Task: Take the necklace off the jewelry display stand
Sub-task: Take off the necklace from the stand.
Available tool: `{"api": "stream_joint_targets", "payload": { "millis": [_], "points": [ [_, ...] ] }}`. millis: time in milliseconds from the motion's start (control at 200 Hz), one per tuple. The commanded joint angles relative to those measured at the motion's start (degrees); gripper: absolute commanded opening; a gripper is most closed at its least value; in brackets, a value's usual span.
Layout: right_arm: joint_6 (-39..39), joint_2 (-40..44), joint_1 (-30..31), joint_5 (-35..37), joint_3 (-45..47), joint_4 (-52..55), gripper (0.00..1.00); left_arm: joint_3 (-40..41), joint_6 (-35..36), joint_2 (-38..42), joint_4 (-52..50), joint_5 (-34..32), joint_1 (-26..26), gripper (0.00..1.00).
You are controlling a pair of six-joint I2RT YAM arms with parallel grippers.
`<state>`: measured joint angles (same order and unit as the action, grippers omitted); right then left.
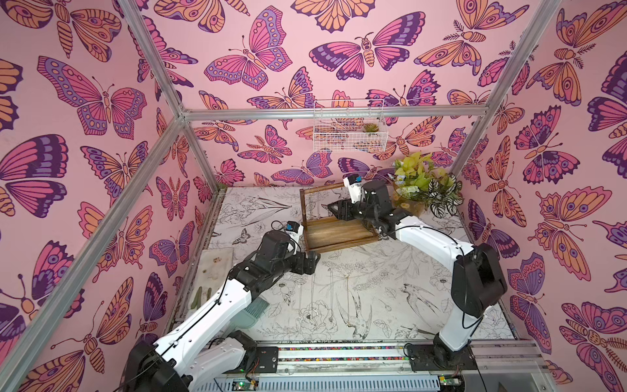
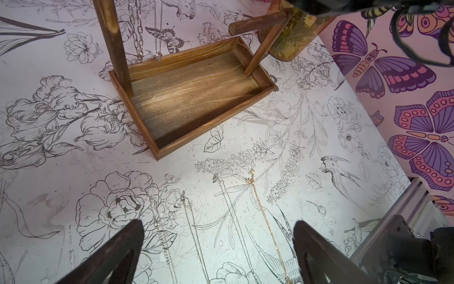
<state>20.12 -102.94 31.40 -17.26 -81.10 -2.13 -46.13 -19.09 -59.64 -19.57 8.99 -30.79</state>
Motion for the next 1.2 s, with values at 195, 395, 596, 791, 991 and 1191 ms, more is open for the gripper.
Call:
{"api": "stream_joint_targets", "payload": {
  "millis": [195,395,596,791,991,1191],
  "points": [
    [-1.15,-4.39,1.40,1.88,-3.09,-6.67,0.62,2.04,-0.22,1.32,-0.68,3.84,1.52,0.97],
    [-0.54,-6.57,1.81,2.06,-4.47,-9.48,0.58,3.07,-0.78,2.67,-0.69,3.31,1.56,0.97],
    [-0.13,-8.26,2.27,1.94,-5.99,-10.84,0.56,3.66,-0.99,3.12,-1.17,3.22,1.52,0.97],
    [0.15,-9.64,2.72,3.24,-6.87,-12.08,0.52,4.03,-1.21,3.47,-1.33,3.16,1.58,0.97],
    [0.88,-11.16,3.40,4.84,-7.71,-13.41,0.47,4.47,-1.04,4.09,-1.97,2.79,1.58,0.97],
    [0.14,-12.10,4.15,7.24,-8.26,-14.21,0.43,4.71,-0.95,4.44,-2.23,2.69,1.61,0.97]
  ]
}}
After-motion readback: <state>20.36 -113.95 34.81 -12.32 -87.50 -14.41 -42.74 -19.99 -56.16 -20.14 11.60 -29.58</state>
